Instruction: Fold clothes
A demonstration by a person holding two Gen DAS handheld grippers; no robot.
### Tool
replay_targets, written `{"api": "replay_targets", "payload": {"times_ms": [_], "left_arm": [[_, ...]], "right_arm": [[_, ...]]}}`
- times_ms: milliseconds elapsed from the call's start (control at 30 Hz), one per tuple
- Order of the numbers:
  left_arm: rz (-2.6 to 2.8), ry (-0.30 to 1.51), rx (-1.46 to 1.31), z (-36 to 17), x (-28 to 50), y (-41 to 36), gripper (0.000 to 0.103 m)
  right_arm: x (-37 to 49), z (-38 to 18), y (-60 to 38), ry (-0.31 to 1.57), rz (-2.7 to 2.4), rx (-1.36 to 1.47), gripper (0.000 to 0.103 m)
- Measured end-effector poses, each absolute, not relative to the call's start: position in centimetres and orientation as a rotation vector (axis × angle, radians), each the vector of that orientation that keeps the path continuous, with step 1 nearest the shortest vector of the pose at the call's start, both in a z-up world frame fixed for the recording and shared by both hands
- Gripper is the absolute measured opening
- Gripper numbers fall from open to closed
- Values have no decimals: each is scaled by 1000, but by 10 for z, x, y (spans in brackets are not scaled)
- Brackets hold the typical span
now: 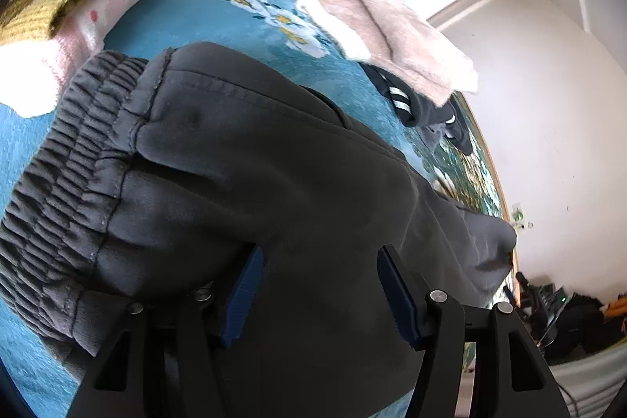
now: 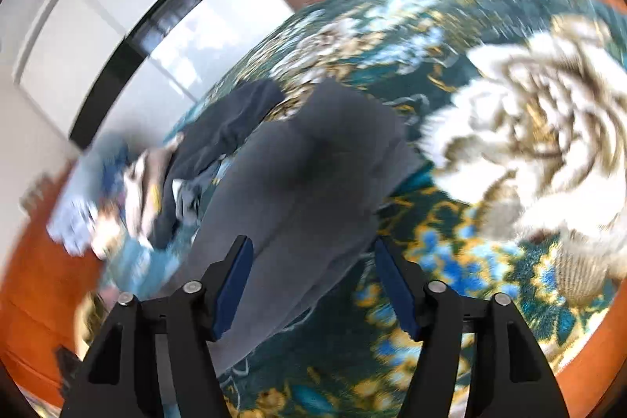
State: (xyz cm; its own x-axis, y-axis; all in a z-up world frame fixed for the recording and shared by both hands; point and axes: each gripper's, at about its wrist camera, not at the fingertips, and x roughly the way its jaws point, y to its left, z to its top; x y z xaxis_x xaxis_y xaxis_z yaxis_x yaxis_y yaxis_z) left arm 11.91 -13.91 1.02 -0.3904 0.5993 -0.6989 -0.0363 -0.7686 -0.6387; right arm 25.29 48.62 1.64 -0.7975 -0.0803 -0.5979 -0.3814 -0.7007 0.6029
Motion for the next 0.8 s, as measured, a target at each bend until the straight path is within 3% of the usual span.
{"api": "replay_targets", "payload": {"times_ms": [33, 200, 333, 400, 433, 567, 667, 800], "left_arm": [[2201, -771, -1440, 10, 119, -139, 65], [2198, -789, -1449, 9, 120, -139, 65], [2202, -783, -1459, 7, 118, -138, 65], [2207, -769, -1464, 6, 116, -135, 67], [2209, -762, -1466, 5, 116, -134, 69], [2205, -734, -1452, 6, 117, -131, 71], [2186, -744, -1438, 5, 118, -134, 71], [2178, -745, -1426, 5, 118, -134, 71]], "right_arm": [[251, 12, 494, 1185, 2576, -879, 78], [229, -14, 525, 1422, 2433, -763, 79], [217, -15, 530, 1424, 2422, -693, 79], [213, -15, 534, 1444, 2402, -677, 67], [211, -16, 536, 1464, 2389, -684, 45], [210, -10, 537, 1480, 2370, -695, 27], [210, 31, 514, 1282, 2468, -674, 25], [209, 111, 443, 866, 2692, -638, 25]]}}
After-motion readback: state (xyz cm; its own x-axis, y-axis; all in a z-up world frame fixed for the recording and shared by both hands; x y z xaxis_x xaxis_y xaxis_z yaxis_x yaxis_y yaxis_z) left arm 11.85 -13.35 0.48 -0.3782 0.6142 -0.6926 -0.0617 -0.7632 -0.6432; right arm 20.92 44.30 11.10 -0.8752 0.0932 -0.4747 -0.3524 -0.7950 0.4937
